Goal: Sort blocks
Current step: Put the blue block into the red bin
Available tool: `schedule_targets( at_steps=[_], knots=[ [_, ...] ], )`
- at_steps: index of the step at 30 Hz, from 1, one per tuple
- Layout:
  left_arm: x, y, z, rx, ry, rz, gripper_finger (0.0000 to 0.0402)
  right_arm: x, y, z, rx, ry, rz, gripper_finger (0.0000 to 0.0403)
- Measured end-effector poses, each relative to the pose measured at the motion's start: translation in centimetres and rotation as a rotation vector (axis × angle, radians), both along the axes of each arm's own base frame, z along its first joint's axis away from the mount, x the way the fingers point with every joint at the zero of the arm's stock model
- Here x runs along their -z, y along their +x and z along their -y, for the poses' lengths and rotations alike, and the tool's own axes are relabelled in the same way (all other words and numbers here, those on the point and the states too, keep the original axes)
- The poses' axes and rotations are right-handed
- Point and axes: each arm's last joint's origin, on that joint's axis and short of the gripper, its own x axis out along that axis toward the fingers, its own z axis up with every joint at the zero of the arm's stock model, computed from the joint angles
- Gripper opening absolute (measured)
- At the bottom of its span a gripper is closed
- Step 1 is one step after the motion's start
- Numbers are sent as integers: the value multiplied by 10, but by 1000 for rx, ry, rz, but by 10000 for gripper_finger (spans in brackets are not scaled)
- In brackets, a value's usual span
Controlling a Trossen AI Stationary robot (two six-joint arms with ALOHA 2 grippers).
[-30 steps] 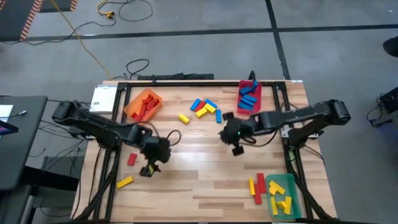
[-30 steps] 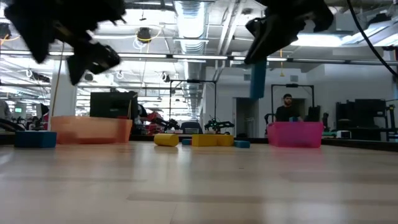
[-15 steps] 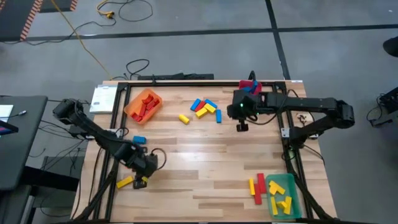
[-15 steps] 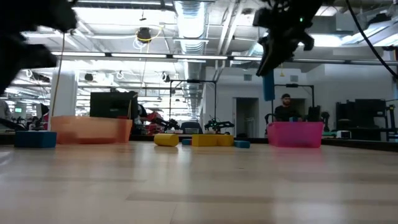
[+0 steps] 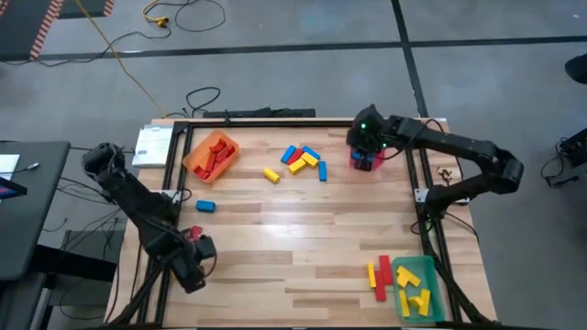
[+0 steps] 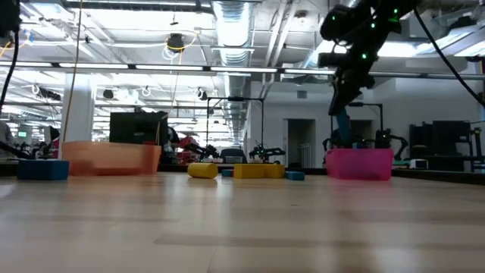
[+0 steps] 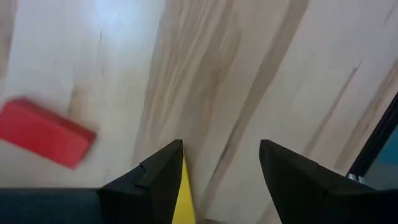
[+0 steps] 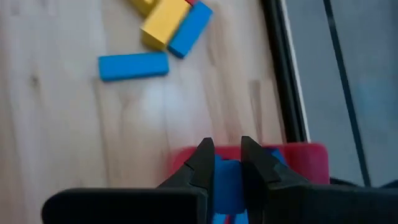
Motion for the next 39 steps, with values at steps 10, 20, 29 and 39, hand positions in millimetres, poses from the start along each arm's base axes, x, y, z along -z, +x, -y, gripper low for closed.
schedule_targets(
  at_steps=[10,20,29,39],
  knots=[
    [1,-22,12,-131,11,-44,208,27,-20,22,92,73,28,61],
    [42,-23,31,-116,150,-242,229,28,-18,27,73,50,82,61],
    [57,-25,33,-122,224,-302,234,28,-29,39,101,112,128,61],
    [79,-35,27,-54,192,-253,221,30,-44,50,200,158,127,61]
  ],
)
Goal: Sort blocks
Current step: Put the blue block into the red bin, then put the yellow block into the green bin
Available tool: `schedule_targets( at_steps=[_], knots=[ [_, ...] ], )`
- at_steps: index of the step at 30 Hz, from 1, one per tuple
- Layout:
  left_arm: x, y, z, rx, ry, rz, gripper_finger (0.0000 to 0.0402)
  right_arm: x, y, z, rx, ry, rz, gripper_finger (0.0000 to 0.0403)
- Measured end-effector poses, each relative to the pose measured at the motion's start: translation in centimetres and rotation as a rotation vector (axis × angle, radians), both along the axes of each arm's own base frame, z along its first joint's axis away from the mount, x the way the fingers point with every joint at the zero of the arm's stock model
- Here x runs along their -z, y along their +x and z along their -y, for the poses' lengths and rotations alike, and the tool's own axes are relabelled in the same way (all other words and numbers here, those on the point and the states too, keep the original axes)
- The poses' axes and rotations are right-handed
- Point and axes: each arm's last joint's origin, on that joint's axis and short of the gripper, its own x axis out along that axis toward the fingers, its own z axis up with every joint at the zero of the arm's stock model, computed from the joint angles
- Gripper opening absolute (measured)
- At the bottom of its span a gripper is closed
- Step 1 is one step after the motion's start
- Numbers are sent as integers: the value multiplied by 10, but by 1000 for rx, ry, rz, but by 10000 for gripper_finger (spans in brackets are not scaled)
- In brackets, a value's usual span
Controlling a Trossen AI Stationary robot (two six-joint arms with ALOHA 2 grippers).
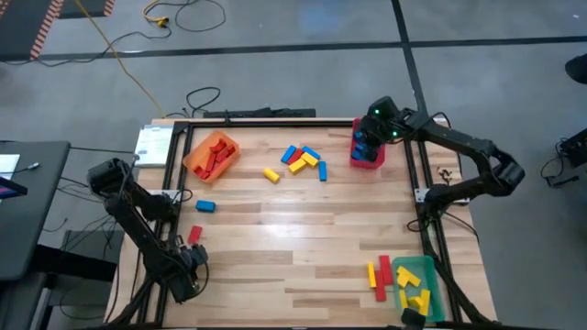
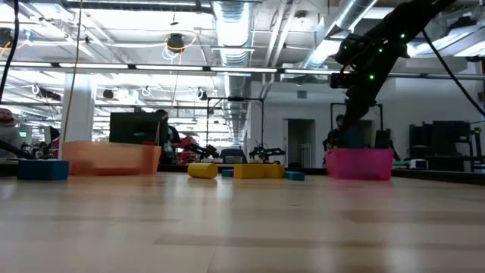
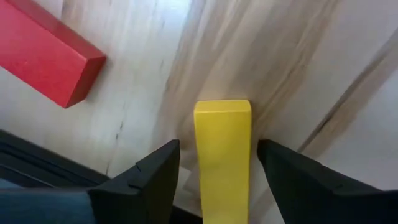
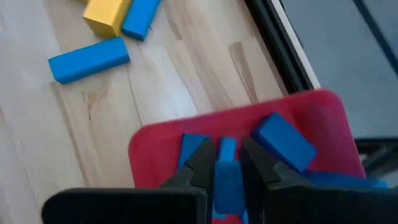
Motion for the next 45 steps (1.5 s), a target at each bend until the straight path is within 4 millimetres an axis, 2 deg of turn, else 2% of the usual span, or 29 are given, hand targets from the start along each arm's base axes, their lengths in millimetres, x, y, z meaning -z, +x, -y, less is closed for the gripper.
schedule_targets(
  at_steps=[5,10,15,19,25,31,38,45],
  knots=[
    [0,-1,-1,35,-17,9,172,4,-10,6,83,77,4,61],
    [0,0,0,72,-30,15,110,16,-12,10,108,180,-19,70],
    [0,0,0,84,-32,16,104,28,-7,13,107,224,-53,103],
    [0,1,0,104,-32,19,105,28,-2,8,82,221,-54,136],
    [1,10,-6,148,-34,24,105,7,-6,-1,63,158,6,183],
    [-5,25,-17,209,-41,72,105,-22,-18,-16,50,63,97,221],
    [-26,51,-43,258,139,366,105,-54,-22,-53,-98,12,255,229],
    [-55,80,-70,339,281,641,105,-67,-9,-93,-243,45,344,228]
  ],
)
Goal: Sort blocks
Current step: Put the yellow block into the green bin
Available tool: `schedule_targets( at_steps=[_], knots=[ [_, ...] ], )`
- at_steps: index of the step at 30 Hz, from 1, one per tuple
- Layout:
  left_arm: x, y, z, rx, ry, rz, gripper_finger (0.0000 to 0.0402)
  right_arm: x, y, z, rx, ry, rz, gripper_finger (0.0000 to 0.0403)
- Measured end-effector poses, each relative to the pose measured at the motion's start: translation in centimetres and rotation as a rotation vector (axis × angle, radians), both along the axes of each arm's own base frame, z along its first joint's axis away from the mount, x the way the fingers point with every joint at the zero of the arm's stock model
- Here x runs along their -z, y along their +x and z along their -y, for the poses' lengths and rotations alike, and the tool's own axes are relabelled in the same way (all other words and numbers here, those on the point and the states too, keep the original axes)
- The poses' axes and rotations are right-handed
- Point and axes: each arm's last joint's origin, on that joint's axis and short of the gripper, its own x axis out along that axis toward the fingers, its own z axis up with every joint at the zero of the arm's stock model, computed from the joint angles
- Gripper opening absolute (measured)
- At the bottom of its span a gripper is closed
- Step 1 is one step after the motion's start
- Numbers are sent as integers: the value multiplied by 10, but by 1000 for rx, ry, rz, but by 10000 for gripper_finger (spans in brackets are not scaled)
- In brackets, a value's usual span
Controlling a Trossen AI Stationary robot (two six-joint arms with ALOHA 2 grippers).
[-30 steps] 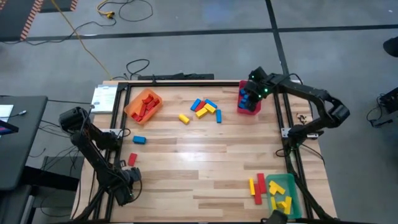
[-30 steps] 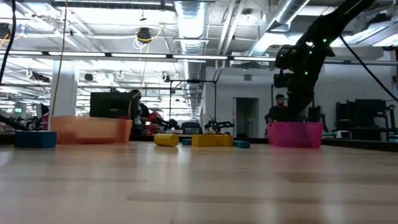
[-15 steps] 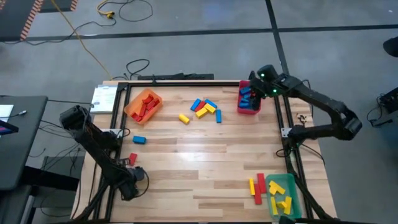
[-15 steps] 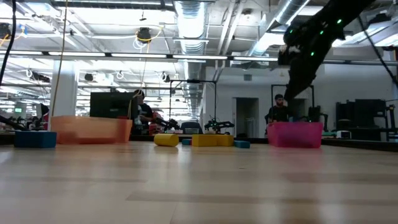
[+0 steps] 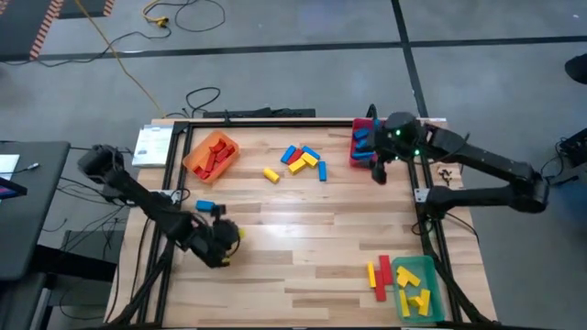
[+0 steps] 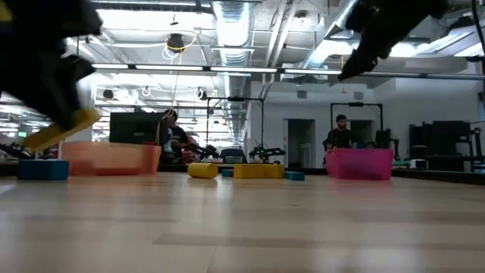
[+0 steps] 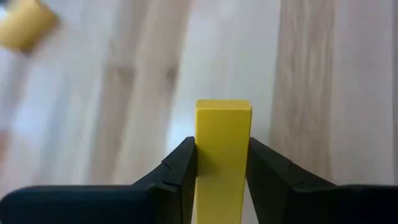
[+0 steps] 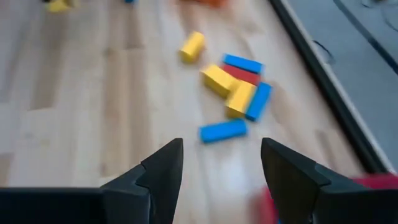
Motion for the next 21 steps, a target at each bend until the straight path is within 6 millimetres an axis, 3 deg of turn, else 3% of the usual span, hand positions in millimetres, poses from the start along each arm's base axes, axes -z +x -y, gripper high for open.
schedule_targets(
  at_steps=[12,21],
  knots=[
    [-48,58,-39,122,228,449,105,-5,62,-78,-317,-67,196,227],
    [-81,79,-64,192,259,751,105,16,105,-110,-412,-115,241,227]
  ],
)
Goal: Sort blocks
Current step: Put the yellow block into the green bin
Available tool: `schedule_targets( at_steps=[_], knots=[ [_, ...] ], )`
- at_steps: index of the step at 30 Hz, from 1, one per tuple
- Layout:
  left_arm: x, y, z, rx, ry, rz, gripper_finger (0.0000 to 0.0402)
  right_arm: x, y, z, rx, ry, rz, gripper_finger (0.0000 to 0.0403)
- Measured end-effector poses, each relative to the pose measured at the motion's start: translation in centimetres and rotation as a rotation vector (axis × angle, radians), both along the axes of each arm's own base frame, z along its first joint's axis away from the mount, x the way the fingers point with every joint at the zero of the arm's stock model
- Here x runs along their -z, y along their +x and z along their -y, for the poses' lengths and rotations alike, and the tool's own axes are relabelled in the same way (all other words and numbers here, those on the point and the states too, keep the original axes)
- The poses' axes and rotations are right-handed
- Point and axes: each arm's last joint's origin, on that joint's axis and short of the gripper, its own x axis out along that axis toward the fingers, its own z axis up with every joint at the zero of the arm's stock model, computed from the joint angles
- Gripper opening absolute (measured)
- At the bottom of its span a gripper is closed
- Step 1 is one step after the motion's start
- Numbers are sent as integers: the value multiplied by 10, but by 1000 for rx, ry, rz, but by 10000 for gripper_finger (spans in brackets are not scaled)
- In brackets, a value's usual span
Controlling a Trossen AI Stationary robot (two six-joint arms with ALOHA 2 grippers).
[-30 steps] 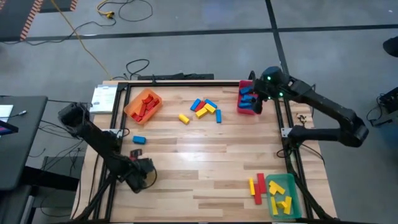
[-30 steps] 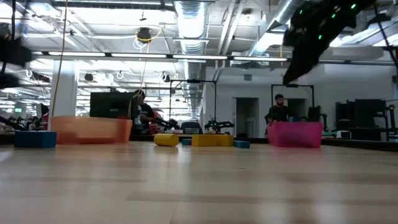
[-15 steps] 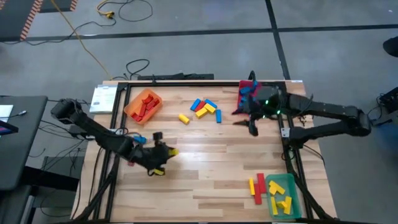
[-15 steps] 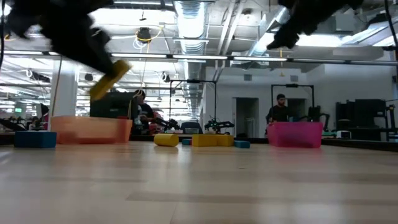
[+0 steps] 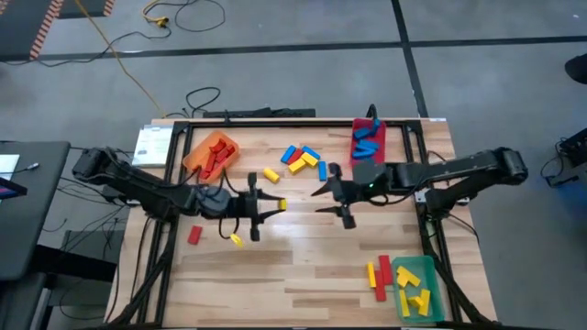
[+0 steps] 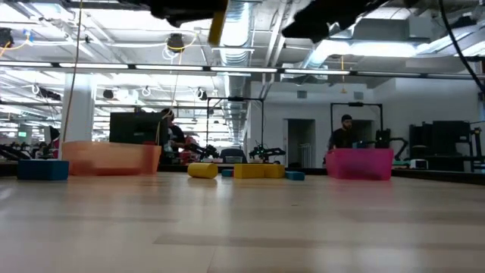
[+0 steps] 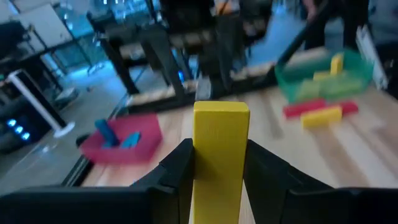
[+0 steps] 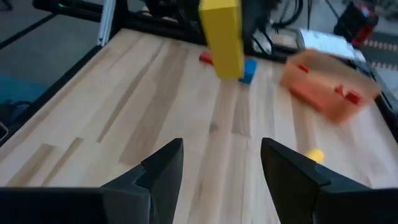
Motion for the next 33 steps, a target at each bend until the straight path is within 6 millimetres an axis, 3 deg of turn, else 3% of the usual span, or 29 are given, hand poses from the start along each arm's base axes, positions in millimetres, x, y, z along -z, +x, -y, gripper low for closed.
schedule_targets(
  at_steps=[9,18,33],
  knots=[
    [-14,7,-14,134,-34,154,105,8,26,-8,-20,-41,127,227],
    [-25,7,-15,170,-1,260,105,0,35,-15,-46,-47,269,227],
    [-31,6,-18,225,-22,318,105,9,56,-19,-63,-32,396,227]
  ],
)
